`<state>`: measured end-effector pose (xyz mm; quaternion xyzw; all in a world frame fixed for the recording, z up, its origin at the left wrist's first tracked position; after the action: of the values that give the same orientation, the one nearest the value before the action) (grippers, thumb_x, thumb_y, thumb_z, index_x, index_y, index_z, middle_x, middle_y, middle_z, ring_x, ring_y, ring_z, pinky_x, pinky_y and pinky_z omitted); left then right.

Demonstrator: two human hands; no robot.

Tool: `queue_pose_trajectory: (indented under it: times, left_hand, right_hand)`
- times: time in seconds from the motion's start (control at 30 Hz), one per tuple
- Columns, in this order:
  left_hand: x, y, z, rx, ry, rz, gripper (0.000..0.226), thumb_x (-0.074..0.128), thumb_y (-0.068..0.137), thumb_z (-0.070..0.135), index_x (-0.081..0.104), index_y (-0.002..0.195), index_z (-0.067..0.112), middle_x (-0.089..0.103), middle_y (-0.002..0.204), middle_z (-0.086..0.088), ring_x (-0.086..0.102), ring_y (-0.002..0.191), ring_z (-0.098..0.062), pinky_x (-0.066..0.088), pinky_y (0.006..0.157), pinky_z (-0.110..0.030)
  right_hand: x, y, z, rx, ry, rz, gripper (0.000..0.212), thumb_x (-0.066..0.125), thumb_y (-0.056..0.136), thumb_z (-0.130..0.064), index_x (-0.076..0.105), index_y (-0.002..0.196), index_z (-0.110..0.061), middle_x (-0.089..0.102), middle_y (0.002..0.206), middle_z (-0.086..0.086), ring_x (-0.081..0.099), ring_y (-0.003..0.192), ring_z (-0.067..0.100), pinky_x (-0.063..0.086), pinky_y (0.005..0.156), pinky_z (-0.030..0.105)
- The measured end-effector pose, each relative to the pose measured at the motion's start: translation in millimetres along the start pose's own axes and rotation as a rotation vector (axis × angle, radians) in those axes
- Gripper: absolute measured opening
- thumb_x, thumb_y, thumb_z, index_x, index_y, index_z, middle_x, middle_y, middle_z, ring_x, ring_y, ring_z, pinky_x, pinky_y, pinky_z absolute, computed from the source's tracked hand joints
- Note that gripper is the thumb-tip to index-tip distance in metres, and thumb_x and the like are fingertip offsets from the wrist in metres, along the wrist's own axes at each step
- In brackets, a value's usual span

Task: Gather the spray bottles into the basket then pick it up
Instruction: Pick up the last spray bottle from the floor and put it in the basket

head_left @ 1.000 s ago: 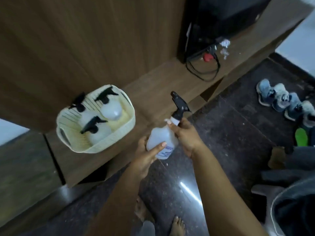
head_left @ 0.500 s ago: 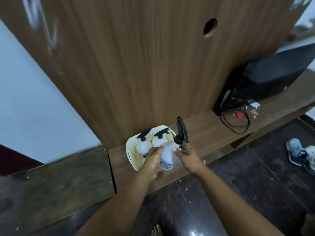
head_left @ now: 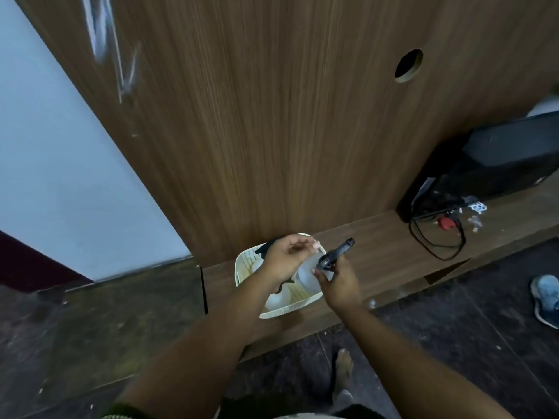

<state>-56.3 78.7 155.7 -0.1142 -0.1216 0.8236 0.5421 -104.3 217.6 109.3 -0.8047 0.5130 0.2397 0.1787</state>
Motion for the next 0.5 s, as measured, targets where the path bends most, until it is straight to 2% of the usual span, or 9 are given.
queue_pose_trajectory:
  times: [0.07, 0.13, 0.17, 0.23, 0.3, 0.37, 0.47, 0.5]
  left_hand:
    - [1, 4, 2, 0.039, 0.093, -0.044, 0.042, 0.079, 0.076, 0.03, 0.067, 0.113, 0.014, 0.067, 0.106, 0.006, 0.065, 0.1, -0.011, 0.052, 0.075, -0.02]
    - [4, 12, -4, 0.025, 0.238, -0.063, 0.054, 0.083, 0.07, 0.034, 0.065, 0.118, 0.018, 0.066, 0.113, 0.008, 0.064, 0.1, -0.01, 0.052, 0.064, -0.02]
    - [6, 17, -7, 0.033, 0.32, -0.061, 0.057, 0.083, 0.069, 0.035, 0.064, 0.12, 0.019, 0.065, 0.118, 0.007, 0.064, 0.101, -0.01, 0.053, 0.063, -0.022]
    - [8, 27, -11, 0.084, 0.502, -0.042, 0.061, 0.081, 0.071, 0.037, 0.061, 0.126, 0.021, 0.062, 0.124, 0.005, 0.063, 0.103, -0.012, 0.056, 0.068, -0.028]
    - [9, 38, -16, 0.121, 0.636, -0.036, 0.061, 0.078, 0.075, 0.035, 0.057, 0.13, 0.021, 0.06, 0.126, 0.001, 0.062, 0.105, -0.015, 0.056, 0.076, -0.032]
    - [9, 48, -23, 0.101, 0.696, -0.066, 0.057, 0.075, 0.079, 0.033, 0.056, 0.131, 0.02, 0.059, 0.13, -0.001, 0.063, 0.105, -0.017, 0.051, 0.084, -0.028]
    - [11, 61, -39, 0.027, 0.764, -0.081, 0.042, 0.068, 0.085, 0.026, 0.061, 0.126, 0.021, 0.063, 0.127, -0.001, 0.065, 0.103, -0.018, 0.047, 0.09, -0.026]
    - [11, 65, -45, 0.004, 0.77, -0.069, 0.036, 0.066, 0.086, 0.024, 0.064, 0.122, 0.022, 0.066, 0.123, 0.0, 0.066, 0.1, -0.018, 0.048, 0.092, -0.028]
  right_hand:
    - [7, 11, 7, -0.003, -0.071, -0.029, 0.029, 0.068, 0.083, -0.024, 0.053, 0.107, -0.02, 0.066, 0.101, 0.0, 0.064, 0.094, 0.019, 0.053, 0.076, 0.039]
    - [12, 24, 14, 0.029, -0.104, -0.068, 0.028, 0.065, 0.085, -0.025, 0.054, 0.109, -0.017, 0.065, 0.102, 0.005, 0.064, 0.092, 0.026, 0.051, 0.07, 0.036]
    - [13, 30, 17, 0.044, -0.116, -0.089, 0.027, 0.063, 0.086, -0.023, 0.055, 0.11, -0.014, 0.066, 0.102, 0.008, 0.064, 0.09, 0.03, 0.047, 0.066, 0.033]
    - [17, 41, 22, 0.045, -0.144, -0.136, 0.027, 0.06, 0.087, -0.017, 0.056, 0.112, -0.009, 0.069, 0.1, 0.013, 0.065, 0.088, 0.035, 0.038, 0.063, 0.028]
    - [22, 51, 27, 0.038, -0.139, -0.179, 0.027, 0.061, 0.087, -0.014, 0.057, 0.113, -0.008, 0.071, 0.098, 0.014, 0.065, 0.086, 0.034, 0.036, 0.063, 0.027]
    - [28, 58, 32, 0.071, -0.138, -0.197, 0.029, 0.066, 0.084, -0.014, 0.059, 0.11, -0.005, 0.071, 0.093, 0.015, 0.066, 0.083, 0.034, 0.037, 0.063, 0.027]
    - [39, 65, 41, 0.116, -0.096, -0.218, 0.027, 0.072, 0.079, -0.015, 0.062, 0.103, -0.006, 0.068, 0.08, 0.008, 0.061, 0.071, 0.025, 0.039, 0.062, 0.023]
    - [43, 65, 43, 0.137, -0.089, -0.234, 0.026, 0.072, 0.079, -0.015, 0.063, 0.103, -0.008, 0.066, 0.079, 0.005, 0.058, 0.07, 0.02, 0.038, 0.058, 0.018]
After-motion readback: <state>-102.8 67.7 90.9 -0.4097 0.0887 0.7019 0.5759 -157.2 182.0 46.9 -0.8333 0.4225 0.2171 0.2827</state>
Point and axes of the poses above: each hand's wrist, its own y-axis towards the middle knuckle, its own x-axis out of the palm, z = x × y, the point moved 1 cm from there along y, towards the middle knuckle
